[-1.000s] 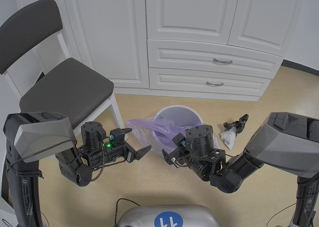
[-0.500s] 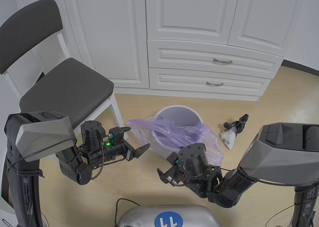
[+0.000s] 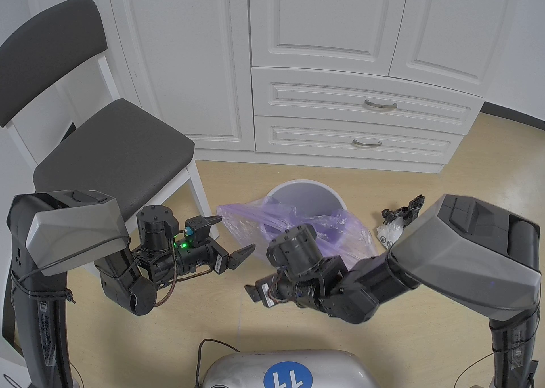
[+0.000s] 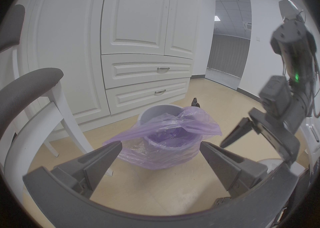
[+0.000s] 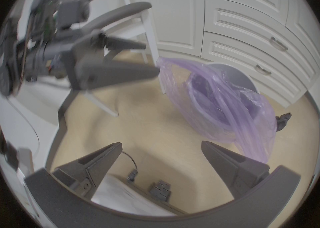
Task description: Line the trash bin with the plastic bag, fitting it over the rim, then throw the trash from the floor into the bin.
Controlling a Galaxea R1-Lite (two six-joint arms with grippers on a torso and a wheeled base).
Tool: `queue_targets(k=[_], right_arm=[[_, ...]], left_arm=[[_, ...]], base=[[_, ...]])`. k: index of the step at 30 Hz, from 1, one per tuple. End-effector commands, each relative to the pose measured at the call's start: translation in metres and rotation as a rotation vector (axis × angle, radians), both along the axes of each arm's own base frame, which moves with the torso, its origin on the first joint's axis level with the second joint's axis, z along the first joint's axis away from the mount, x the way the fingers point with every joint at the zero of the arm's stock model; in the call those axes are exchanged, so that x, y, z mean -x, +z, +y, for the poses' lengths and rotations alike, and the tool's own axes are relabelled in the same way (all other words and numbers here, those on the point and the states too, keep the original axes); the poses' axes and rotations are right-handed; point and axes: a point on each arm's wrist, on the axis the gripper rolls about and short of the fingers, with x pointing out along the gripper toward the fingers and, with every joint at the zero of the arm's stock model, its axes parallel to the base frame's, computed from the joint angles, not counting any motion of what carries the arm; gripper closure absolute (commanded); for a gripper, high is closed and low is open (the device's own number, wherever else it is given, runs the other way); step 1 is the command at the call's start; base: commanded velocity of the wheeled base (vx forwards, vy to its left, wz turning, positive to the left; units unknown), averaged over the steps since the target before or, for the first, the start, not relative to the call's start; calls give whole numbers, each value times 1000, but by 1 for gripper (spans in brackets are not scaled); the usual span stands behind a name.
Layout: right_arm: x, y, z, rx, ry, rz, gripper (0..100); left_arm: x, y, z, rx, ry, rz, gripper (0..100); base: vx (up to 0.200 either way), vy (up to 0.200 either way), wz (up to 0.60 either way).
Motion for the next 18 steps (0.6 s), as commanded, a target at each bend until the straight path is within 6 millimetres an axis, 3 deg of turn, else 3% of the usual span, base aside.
queue_targets(k=[1,10,18], right_arm=[[-44,-18,-5,-52,-106,48,0],[-75,-36,-19,-66,-180,46,0],[-100,-30,-31,-97,-238,0,0]], left_arm=[[-1,-1,0,0,2,-1,0],[-3,-1,0,2,4,-2,0],[-3,1,3,3,10,-9,0]], base=[[0,0,0],[0,0,0],[0,0,0]])
